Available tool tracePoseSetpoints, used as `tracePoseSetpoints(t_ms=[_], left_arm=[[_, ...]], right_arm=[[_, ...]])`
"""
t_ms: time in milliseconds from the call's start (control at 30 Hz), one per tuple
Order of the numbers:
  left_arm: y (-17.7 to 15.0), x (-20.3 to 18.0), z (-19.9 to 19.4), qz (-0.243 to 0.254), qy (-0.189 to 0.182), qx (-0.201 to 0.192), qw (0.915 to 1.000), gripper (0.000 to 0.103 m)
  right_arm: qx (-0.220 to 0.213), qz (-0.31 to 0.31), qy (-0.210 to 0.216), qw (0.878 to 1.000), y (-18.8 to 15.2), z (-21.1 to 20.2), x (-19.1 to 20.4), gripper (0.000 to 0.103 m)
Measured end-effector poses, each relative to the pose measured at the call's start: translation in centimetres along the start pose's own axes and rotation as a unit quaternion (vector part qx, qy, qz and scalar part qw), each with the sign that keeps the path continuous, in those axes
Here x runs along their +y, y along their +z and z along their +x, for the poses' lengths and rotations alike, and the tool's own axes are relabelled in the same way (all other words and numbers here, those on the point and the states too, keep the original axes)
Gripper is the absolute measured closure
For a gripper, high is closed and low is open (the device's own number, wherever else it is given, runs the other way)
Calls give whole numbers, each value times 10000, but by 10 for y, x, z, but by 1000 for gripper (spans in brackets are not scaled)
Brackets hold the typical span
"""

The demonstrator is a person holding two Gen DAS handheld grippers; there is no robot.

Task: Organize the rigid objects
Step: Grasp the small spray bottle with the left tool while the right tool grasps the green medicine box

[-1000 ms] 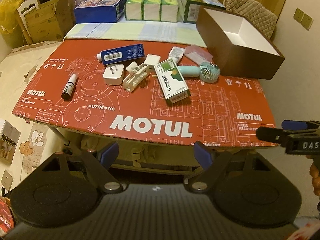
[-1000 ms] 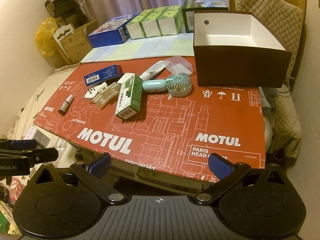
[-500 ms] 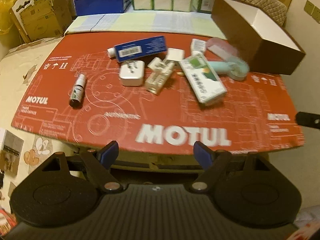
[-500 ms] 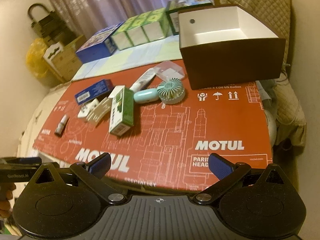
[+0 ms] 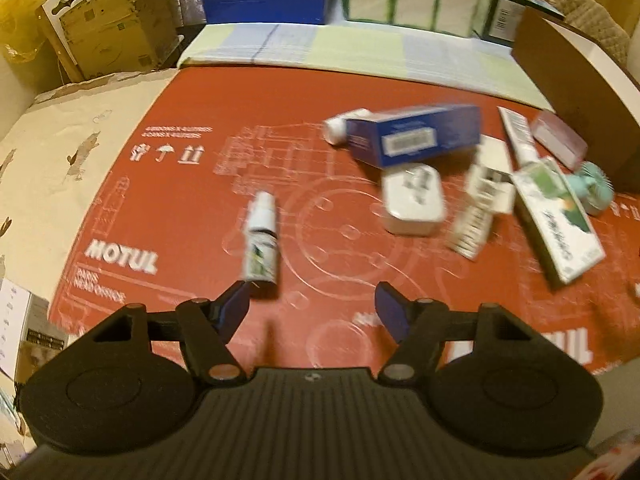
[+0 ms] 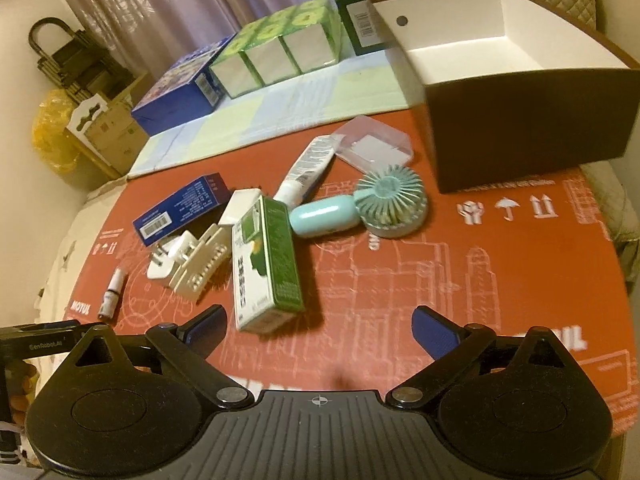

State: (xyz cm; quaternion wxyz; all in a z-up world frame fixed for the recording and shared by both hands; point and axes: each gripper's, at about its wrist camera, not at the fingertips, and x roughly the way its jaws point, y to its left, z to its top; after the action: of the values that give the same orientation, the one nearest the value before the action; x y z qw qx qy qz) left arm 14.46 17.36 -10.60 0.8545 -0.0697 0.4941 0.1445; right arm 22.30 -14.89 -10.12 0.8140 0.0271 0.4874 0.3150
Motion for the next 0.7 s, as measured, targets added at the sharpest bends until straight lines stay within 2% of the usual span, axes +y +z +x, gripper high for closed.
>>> tracePoseSetpoints(t_ms=[233, 467, 700], left_arm=[[16, 28, 31, -99, 25, 99, 9999, 50], [24, 38, 51, -137, -36, 247, 9996, 61], [23, 42, 58, -100, -160, 278, 9994, 79]], right_arm=[[-26, 52, -227, 9997, 10, 24, 13, 7], [-3, -12, -306, 9995, 14, 38, 25, 7], [44, -212, -299, 9993, 15, 49, 40, 8]])
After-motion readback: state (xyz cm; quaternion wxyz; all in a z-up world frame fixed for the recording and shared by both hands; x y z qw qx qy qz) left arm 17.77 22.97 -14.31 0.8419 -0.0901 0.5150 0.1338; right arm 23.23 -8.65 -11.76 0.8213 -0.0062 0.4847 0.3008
